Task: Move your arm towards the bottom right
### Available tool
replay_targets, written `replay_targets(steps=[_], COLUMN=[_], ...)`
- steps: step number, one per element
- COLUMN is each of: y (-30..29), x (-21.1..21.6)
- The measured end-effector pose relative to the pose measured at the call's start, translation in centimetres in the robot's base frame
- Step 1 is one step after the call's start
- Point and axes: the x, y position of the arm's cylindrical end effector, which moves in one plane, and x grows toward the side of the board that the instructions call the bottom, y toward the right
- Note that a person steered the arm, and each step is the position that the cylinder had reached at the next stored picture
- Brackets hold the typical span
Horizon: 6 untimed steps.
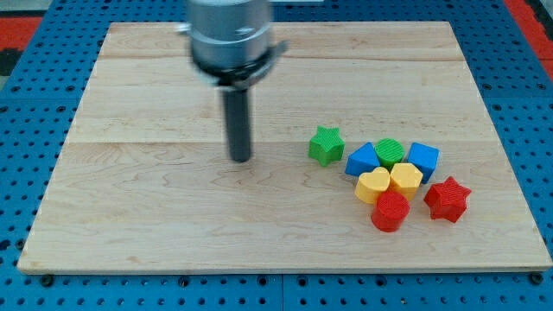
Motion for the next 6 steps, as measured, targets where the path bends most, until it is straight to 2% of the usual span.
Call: replay_targets(steps=[1,3,4,5,6], y=[4.5,5.3,5.4,10.7,22.9], x=[11.0,13.5,13.5,13.4,13.4])
